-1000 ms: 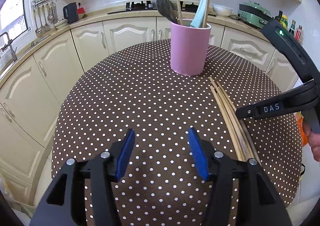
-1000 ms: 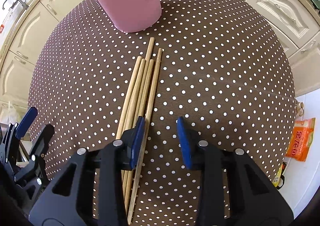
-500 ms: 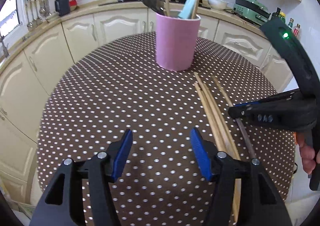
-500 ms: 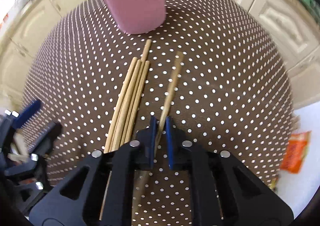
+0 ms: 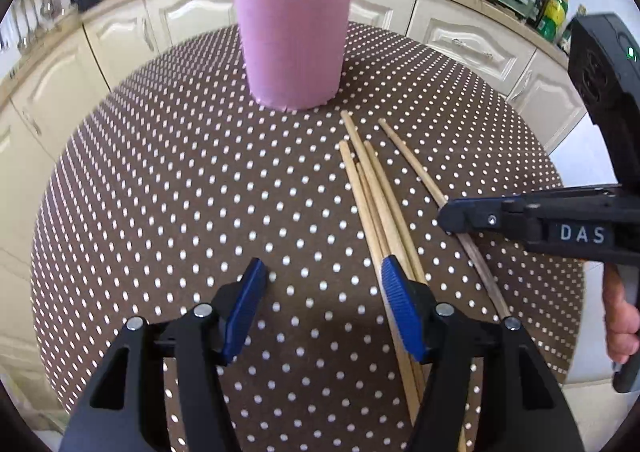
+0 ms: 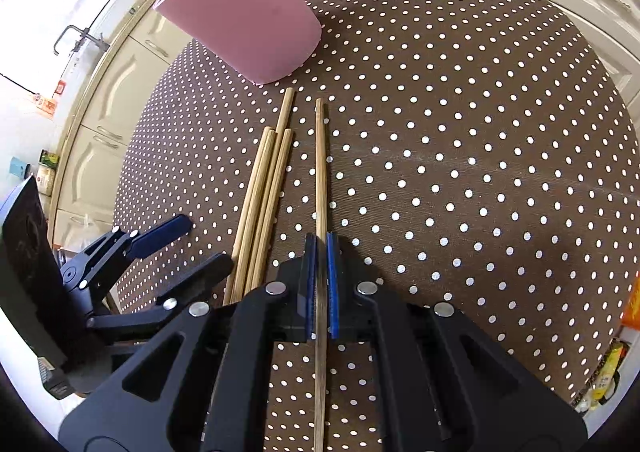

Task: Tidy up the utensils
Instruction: 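Grasp one wooden chopstick from the pile with the right gripper, then grasp another wooden chopstick from the pile with the left gripper, then lift both held chopsticks and carry them over the pink cup, then lower both chopsticks into the pink cup and open both grippers, then withdraw both grippers from the cup toward the loose wooden chopsticks, then grasp one wooden chopstick from the pile with the right gripper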

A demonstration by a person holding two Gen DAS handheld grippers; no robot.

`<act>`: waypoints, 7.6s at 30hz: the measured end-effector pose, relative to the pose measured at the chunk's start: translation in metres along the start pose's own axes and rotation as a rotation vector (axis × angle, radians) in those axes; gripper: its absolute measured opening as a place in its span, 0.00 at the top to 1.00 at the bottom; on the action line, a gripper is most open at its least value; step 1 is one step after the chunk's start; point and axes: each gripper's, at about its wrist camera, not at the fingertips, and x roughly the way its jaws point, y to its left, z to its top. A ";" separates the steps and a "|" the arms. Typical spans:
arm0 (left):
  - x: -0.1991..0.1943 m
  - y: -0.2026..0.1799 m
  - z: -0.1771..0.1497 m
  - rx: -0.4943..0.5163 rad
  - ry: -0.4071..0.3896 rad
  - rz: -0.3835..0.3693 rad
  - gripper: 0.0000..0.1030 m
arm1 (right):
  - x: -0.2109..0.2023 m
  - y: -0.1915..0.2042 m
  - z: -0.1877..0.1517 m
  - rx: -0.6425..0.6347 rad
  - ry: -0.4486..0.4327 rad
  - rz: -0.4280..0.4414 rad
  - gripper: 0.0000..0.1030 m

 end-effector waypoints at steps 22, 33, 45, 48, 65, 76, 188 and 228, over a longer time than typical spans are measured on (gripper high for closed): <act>0.015 0.008 0.027 -0.126 -0.015 0.029 0.95 | -0.003 0.000 -0.010 0.019 -0.038 0.024 0.94; 0.000 0.027 -0.003 -0.175 -0.088 0.023 0.95 | -0.010 -0.006 -0.025 0.054 -0.104 0.075 0.95; -0.030 0.023 -0.020 -0.147 -0.194 0.048 0.95 | -0.038 0.004 -0.054 0.018 -0.256 0.126 0.95; -0.039 0.017 -0.017 -0.137 -0.232 0.056 0.95 | -0.052 0.007 -0.053 0.002 -0.331 0.126 0.95; -0.082 0.003 0.030 -0.091 -0.527 0.114 0.95 | -0.109 0.038 -0.022 -0.235 -0.643 0.165 0.95; -0.091 0.008 0.073 -0.108 -0.633 0.118 0.95 | -0.123 0.050 0.025 -0.289 -0.757 0.138 0.94; -0.120 -0.015 -0.063 -0.149 -0.514 0.097 0.52 | -0.100 0.037 -0.119 -0.179 -0.615 -0.175 0.23; -0.061 0.020 -0.085 -0.218 -0.354 0.003 0.48 | 0.001 0.059 -0.079 -0.156 -0.322 -0.349 0.23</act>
